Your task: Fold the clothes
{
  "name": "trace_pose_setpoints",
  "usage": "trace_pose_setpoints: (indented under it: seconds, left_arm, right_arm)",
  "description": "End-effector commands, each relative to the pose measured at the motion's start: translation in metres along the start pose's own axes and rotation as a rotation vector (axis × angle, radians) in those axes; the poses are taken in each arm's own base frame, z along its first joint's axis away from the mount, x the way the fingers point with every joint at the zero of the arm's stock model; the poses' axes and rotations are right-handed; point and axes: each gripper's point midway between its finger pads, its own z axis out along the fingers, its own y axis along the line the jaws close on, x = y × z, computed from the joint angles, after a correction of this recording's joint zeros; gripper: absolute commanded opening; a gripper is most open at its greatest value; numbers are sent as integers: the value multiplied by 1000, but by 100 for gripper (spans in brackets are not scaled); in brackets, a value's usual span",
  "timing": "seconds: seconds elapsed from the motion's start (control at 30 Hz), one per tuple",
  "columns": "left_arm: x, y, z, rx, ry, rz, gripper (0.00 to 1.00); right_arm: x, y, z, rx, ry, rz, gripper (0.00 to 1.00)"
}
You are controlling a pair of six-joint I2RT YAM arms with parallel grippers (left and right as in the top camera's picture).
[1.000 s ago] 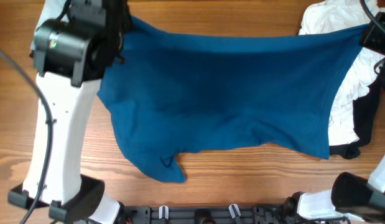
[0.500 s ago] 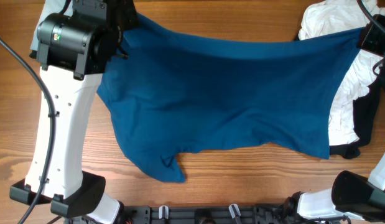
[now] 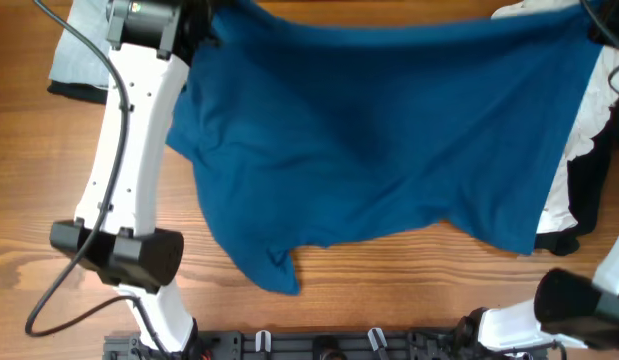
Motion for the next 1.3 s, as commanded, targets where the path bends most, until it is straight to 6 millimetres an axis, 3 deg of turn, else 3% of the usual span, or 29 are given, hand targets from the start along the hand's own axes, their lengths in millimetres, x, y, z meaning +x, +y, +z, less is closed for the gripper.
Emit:
trace_pose_setpoints:
  seconds: [0.0, 0.07, 0.17, 0.27, 0.37, 0.47, 0.63, 0.7, 0.8, 1.07, 1.17, 1.27]
  left_arm:
    - [-15, 14, 35, -2, -49, -60, 4]
    - [-17, 10, 56, 11, -72, -72, 4]
    - [-6, -5, 88, 51, -69, -74, 4]
    - [16, -17, 122, 95, -30, -67, 4]
    - [49, -17, 156, 77, 37, -49, 4]
    - [66, -12, 161, 53, 94, -33, 4]
    - [93, 2, 124, 20, 269, 8, 4]
    - [129, 8, 109, 19, 434, 32, 4]
    - [152, 19, 96, -16, 546, 52, 4]
    - [203, 36, 51, -55, 832, 79, 4]
    - [216, 43, 44, -82, 891, 90, 4]
    - [230, 49, 45, -103, 931, 98, 18]
  right_arm:
    - [5, -3, 69, -28, 23, 0, 4]
    - [19, 4, 123, -55, 50, -14, 5]
    - [46, 15, 182, -84, 96, -28, 4]
    - [67, 13, 221, -70, 120, -31, 4]
    - [79, 5, 237, -48, 137, -30, 4]
    - [80, 3, 235, -45, 147, -35, 4]
    - [108, -1, 204, -81, 303, -11, 4]
    - [127, -10, 195, -87, 386, 25, 4]
    - [141, -19, 187, -93, 448, 46, 4]
    - [159, -20, 175, -134, 529, 23, 4]
    - [169, -21, 169, -121, 577, 28, 4]
    - [178, -26, 164, -92, 621, 29, 8]
